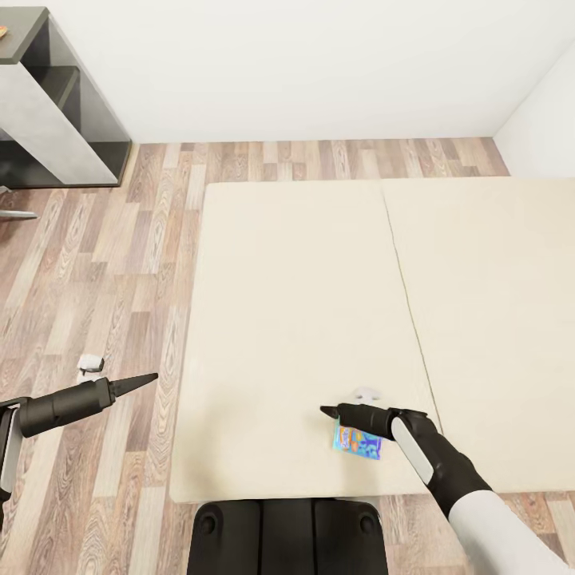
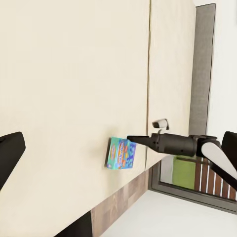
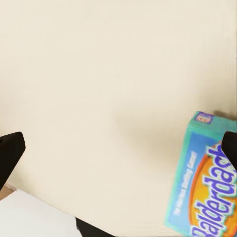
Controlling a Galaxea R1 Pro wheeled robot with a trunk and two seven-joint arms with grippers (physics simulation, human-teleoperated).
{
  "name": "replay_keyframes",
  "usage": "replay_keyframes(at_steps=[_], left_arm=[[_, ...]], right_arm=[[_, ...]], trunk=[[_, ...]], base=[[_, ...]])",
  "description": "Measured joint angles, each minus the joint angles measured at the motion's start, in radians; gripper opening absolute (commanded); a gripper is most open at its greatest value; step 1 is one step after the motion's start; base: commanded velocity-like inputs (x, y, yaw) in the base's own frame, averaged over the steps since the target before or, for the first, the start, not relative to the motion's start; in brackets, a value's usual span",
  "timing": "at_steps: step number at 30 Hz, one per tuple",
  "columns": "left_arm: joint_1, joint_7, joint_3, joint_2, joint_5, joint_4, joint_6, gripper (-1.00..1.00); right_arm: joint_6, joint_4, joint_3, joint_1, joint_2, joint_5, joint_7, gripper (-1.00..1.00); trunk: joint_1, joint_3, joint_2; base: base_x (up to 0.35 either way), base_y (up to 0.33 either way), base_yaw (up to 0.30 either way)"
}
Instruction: Put all the toys in the child's room - the three board games (two on the bed and one on the table), the two jigsaw puzzles on the table, and the tennis ball on the table - inside the toy box on the table in the child's room.
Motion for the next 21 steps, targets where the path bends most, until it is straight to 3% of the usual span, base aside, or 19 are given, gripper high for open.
replay_keyframes(at_steps=[10, 21], left_arm=[[0.000, 0.000, 0.000, -0.001, 0.000, 0.001, -0.001, 1.00], [0.000, 0.000, 0.000, -0.001, 0.000, 0.002, -0.001, 1.00]], right_arm=[[-0.001, 0.000, -0.110, 0.003, -0.081, 0.000, 0.000, 1.00], [0.004, 0.003, -0.137, 0.007, -0.094, 0.001, -0.003, 1.00]], trunk=[[0.000, 0.000, 0.000], [0.000, 0.000, 0.000]], base=[[0.000, 0.000, 0.000], [0.000, 0.000, 0.000]])
